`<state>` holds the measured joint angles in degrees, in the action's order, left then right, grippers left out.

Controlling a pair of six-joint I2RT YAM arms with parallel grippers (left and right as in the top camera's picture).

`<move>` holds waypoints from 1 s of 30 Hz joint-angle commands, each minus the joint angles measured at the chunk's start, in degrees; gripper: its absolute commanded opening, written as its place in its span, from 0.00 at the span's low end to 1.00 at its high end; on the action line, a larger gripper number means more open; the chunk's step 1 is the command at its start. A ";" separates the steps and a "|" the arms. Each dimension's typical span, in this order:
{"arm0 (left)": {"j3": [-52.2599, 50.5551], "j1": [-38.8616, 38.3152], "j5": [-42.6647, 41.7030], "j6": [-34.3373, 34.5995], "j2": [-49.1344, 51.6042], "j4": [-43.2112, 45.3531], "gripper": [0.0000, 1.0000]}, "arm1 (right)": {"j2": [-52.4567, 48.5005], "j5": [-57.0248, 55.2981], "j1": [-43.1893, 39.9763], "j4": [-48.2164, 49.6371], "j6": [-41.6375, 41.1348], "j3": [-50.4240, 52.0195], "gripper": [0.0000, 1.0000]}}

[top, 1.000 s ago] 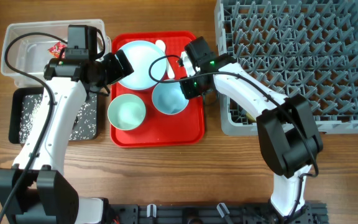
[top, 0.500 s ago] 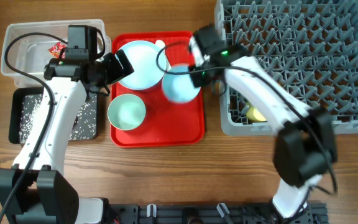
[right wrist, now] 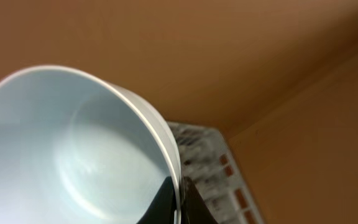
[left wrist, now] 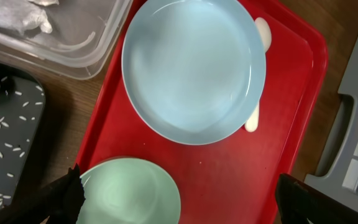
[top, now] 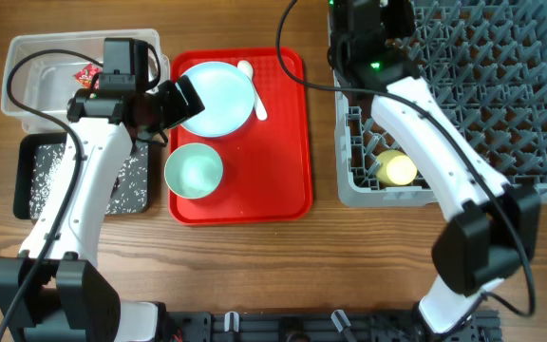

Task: Sort waste into correct bins and load items into the dishwasher rack
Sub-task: 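Carry the blue bowl with the right gripper and set it in the rack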

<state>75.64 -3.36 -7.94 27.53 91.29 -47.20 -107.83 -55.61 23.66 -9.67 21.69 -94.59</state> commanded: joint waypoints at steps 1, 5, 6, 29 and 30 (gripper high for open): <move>0.76 0.15 0.55 -0.04 0.02 0.04 1.00 | -3.78 -4.44 -0.66 4.24 15.76 -0.17 0.05; 0.76 0.15 0.55 -0.07 0.02 0.04 1.00 | -8.20 -7.41 -1.18 4.92 21.62 -0.17 0.04; 0.76 0.15 0.55 -0.04 0.02 0.04 1.00 | -9.11 -7.69 -1.25 4.94 22.75 -0.17 0.04; 0.76 0.15 0.55 -0.07 0.02 0.02 1.00 | -15.61 -7.82 -1.33 9.14 24.52 0.76 0.04; 0.76 0.15 0.55 -0.07 0.02 0.02 1.00 | -15.61 -7.56 -1.40 9.11 24.44 1.31 0.04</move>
<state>75.64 -3.36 -7.94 27.53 91.29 -47.16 -121.89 -63.90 21.91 -0.43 46.39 -94.52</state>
